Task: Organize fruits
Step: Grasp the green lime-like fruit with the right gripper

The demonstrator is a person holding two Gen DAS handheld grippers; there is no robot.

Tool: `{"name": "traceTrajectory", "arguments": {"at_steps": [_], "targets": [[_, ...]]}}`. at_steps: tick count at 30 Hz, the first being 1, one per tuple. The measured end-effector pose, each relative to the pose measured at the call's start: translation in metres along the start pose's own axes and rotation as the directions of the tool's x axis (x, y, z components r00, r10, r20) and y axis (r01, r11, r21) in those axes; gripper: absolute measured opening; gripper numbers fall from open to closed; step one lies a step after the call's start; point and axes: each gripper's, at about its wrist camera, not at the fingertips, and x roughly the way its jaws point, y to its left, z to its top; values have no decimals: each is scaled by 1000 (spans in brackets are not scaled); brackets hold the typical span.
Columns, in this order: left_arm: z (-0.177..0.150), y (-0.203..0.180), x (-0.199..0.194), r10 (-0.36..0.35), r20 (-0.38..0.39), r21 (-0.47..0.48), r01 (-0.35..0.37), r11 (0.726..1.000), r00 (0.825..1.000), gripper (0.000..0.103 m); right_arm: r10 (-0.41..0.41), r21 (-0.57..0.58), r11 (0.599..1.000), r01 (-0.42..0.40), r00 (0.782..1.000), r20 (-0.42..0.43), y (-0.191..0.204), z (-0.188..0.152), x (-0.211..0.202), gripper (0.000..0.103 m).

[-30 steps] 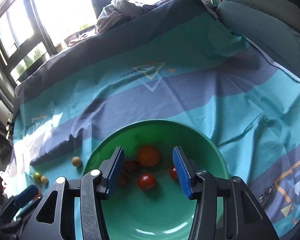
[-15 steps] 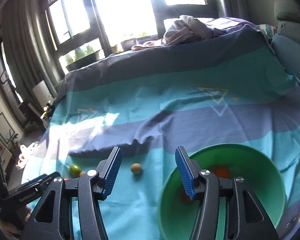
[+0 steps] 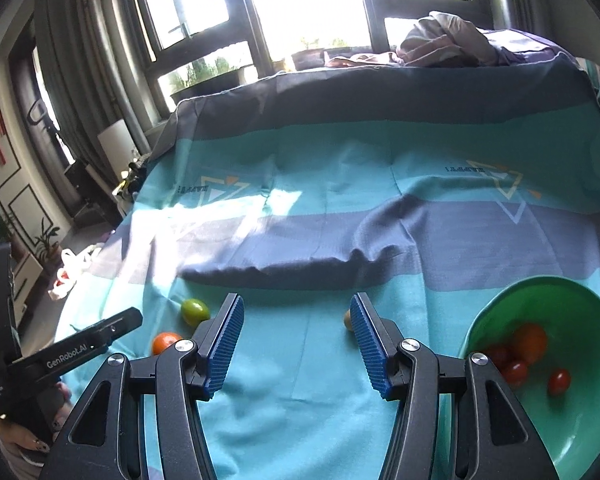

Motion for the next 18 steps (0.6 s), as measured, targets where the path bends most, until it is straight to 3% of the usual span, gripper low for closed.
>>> {"name": "traceTrajectory", "arguments": {"at_steps": [8,11,18], "targets": [[7,24,0,-4,10,-72,5,997,1000,68,-7,-70,998,2,998,-64,28,-8,22,56],[10,32,-2,6,27,-92,-4,996,1000,66,30,-78,996,-40,992,-119,41,-10,34,56],[12,45,3,23,7,-122,-22,992,1000,56,191,56,982,-182,934,-302,63,-6,83,56]]}}
